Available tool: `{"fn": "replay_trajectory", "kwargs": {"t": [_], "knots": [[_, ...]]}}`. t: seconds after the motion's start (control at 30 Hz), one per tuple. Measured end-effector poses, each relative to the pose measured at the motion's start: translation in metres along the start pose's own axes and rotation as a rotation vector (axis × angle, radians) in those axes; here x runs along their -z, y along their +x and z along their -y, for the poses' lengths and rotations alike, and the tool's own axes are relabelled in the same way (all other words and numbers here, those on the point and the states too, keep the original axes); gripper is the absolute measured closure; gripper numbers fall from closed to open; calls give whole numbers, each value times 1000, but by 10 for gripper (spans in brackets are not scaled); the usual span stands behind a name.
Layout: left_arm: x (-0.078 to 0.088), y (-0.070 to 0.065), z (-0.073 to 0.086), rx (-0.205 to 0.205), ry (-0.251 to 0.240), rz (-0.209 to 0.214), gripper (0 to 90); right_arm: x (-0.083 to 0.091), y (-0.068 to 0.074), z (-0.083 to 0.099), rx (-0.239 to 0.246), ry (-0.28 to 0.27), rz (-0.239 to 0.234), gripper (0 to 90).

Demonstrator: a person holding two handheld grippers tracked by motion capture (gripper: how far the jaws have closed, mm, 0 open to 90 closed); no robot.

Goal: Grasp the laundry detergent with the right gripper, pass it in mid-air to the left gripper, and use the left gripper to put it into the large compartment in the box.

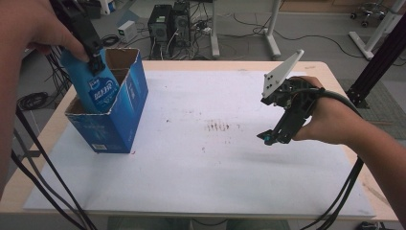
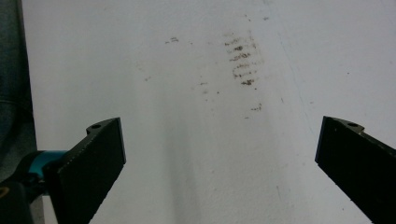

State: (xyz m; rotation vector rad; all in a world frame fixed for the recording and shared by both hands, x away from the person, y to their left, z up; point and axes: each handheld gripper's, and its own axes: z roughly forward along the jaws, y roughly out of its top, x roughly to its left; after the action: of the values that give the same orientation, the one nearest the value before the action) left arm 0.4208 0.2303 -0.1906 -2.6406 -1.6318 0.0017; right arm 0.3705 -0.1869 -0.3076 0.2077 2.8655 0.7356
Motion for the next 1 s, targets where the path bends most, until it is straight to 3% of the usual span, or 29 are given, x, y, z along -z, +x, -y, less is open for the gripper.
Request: {"fn": "replay_trajectory", "kwargs": {"t": [0.1, 0.23, 0.33, 0.43, 0.7, 0.77, 0.8, 0.83, 0.9, 1.0], "knots": [[-17, 0, -4, -74, 19, -9, 381, -1, -1, 1, 0, 2, -2, 7], [-37, 2, -6, -123, 27, -5, 381, -2, -1, 1, -5, 8, -4, 7], [-50, 4, -7, -173, 17, -2, 381, -4, -1, 1, -4, 15, -6, 7], [-64, 6, -7, -249, 7, -8, 380, -6, 0, 1, -6, 24, -1, 8], [-87, 9, -9, -294, 4, 4, 379, -12, 1, 0, -10, 29, -1, 8], [-90, 9, -9, -307, 9, 3, 378, -13, 1, 0, -10, 30, -3, 8], [-97, 10, -9, -321, 38, 10, 378, -13, 1, 1, -8, 28, -4, 8], [-101, 10, -8, -323, 44, 15, 377, -14, 1, 1, -9, 27, -5, 8], [-100, 12, -8, -315, 11, 24, 376, -14, 1, 2, -8, 20, -7, 8], [-100, 12, -8, -312, 25, 23, 376, -15, 2, 4, -15, 25, -5, 8]]}}
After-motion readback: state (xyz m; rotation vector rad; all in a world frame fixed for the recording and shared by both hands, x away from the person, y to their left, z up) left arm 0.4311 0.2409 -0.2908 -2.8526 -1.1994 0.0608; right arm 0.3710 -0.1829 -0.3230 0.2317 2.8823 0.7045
